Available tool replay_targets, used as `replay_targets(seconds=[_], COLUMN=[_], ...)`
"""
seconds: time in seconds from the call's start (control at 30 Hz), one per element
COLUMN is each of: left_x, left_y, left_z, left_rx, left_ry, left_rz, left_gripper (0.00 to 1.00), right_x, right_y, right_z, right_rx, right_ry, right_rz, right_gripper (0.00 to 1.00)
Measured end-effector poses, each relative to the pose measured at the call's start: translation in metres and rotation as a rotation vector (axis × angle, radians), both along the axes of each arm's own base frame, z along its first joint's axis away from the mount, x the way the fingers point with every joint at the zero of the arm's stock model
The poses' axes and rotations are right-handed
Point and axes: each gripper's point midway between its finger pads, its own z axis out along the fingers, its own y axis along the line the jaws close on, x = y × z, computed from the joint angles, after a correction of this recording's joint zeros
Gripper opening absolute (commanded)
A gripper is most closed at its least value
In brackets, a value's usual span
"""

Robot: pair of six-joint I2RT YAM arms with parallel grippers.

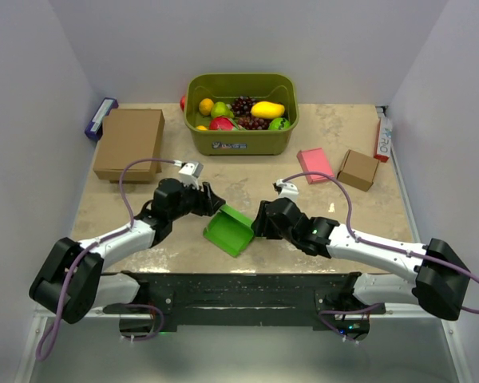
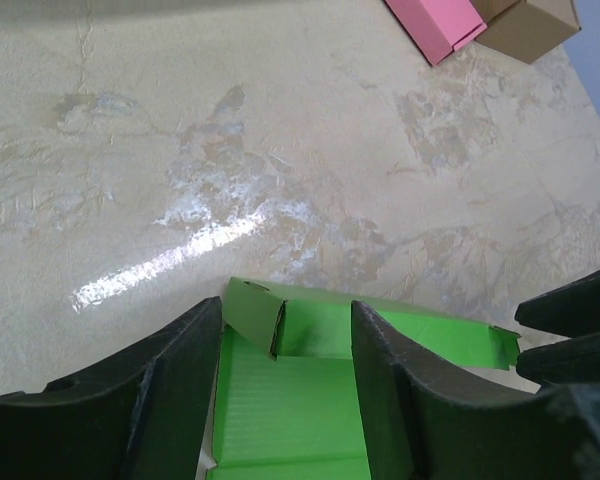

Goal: Fold the paper box

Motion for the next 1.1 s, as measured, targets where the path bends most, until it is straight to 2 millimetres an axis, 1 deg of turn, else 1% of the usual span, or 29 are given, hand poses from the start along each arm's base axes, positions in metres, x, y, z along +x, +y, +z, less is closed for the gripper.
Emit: replay_targets(seconds=[0.03,0.13,0.23,0.5,0.7,0.77,0.93,1.1], left_x=[0.000,0.000,-0.001,0.000,-0.001,-0.001,0.000,0.001], left_y=[0.000,-0.002,-0.001,0.001,-0.002,-0.003,-0.005,-0.007], left_z=[0.001,0.002,0.000,-0.010,-0.011,-0.011,-0.014,-0.015], left_rx=[-0.003,-0.011,-0.010,-0.009,-0.023,-0.025,-0.035,-0.047], left_ry=[-0.003,-0.010,-0.005,0.017,0.019,0.018,0.018,0.013], left_rz=[-0.001,-0.007,-0.010,-0.004,-0.015,-0.019,-0.027,-0.033], left_gripper=[0.57,0.56,0.51,0.45,0.37,0.33,0.26,0.23], right_x=[0.000,0.000,0.000,-0.001,-0.001,-0.001,-0.002,-0.002], right_y=[0.000,-0.001,-0.003,-0.004,-0.004,-0.004,-0.005,-0.005], right_z=[0.000,-0.001,-0.002,-0.003,-0.004,-0.005,-0.009,-0.010], right_rx=[-0.001,-0.006,-0.011,-0.018,-0.019,-0.020,-0.034,-0.036], right_ry=[0.001,0.001,0.002,0.009,0.010,0.011,0.019,0.021], right_rz=[0.000,-0.004,-0.007,-0.008,-0.008,-0.008,-0.008,-0.008], right_gripper=[0.47,0.46,0.46,0.46,0.45,0.45,0.45,0.45])
